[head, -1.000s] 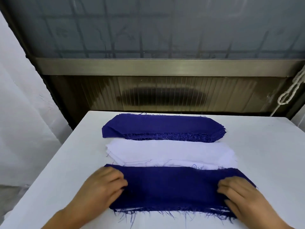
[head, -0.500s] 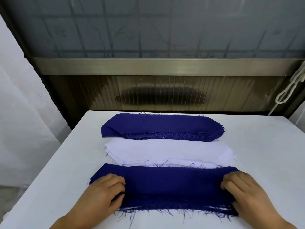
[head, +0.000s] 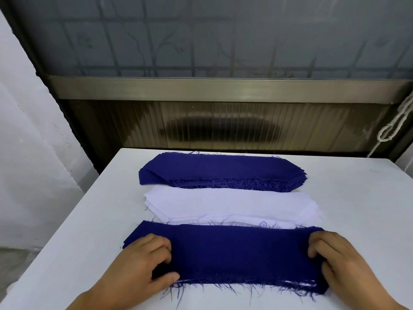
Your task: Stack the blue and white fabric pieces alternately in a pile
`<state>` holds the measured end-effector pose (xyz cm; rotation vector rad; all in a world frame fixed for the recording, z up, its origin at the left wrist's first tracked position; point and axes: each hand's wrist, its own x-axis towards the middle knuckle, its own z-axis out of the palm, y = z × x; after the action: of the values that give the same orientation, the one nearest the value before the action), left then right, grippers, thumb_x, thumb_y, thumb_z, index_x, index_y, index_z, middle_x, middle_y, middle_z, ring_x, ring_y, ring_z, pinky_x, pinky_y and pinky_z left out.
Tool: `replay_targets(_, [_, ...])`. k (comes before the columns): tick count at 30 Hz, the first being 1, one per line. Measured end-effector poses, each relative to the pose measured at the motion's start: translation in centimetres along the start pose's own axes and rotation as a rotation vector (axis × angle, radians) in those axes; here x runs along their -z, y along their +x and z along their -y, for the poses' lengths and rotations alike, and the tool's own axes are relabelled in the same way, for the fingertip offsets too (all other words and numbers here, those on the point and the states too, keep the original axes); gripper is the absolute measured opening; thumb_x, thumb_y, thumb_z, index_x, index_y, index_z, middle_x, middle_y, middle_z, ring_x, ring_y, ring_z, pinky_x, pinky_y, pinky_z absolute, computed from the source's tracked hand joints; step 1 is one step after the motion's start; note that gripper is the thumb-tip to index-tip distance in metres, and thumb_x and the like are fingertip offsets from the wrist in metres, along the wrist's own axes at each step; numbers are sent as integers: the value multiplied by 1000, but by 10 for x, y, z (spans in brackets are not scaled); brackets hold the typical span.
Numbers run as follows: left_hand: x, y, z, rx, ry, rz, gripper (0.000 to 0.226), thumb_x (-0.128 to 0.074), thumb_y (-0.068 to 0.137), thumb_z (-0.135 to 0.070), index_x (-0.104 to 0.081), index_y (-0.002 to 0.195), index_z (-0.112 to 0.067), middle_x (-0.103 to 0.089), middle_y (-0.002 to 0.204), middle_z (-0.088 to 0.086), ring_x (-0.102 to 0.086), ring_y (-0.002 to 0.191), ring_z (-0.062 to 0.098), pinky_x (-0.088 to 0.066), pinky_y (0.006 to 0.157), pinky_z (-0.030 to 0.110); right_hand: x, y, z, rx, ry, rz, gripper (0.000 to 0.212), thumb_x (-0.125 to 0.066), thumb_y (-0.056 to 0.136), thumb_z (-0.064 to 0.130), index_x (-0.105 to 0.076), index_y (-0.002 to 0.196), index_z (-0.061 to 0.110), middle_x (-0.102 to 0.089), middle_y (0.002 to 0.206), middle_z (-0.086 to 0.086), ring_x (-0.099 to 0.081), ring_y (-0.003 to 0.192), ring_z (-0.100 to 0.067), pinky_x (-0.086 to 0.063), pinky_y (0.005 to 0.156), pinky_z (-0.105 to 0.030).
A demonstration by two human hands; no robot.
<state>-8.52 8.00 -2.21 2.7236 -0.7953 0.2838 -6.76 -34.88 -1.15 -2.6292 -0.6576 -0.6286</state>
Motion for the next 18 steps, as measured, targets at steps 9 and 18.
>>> replay_targets(9, [-4,10,-10,91,-21,-23,26,-58,82,-51,-43,70,-34,-46,85,-23,-44,74,-1,-42,66,15,-6,3,-9,-39,-133,-156,38,-23,61,-3,-58,71,4,-52,100,0,-50,93,-25,-31,90,-16])
replay_targets(18, [-9,6,-11,150,-65,-12,24,-59,80,-50,-47,70,-32,-45,85,-24,-46,77,1,-44,67,19,4,-7,-26,-66,-139,-23,33,-28,73,6,-58,62,7,-64,87,-8,-50,89,-19,-30,90,-14])
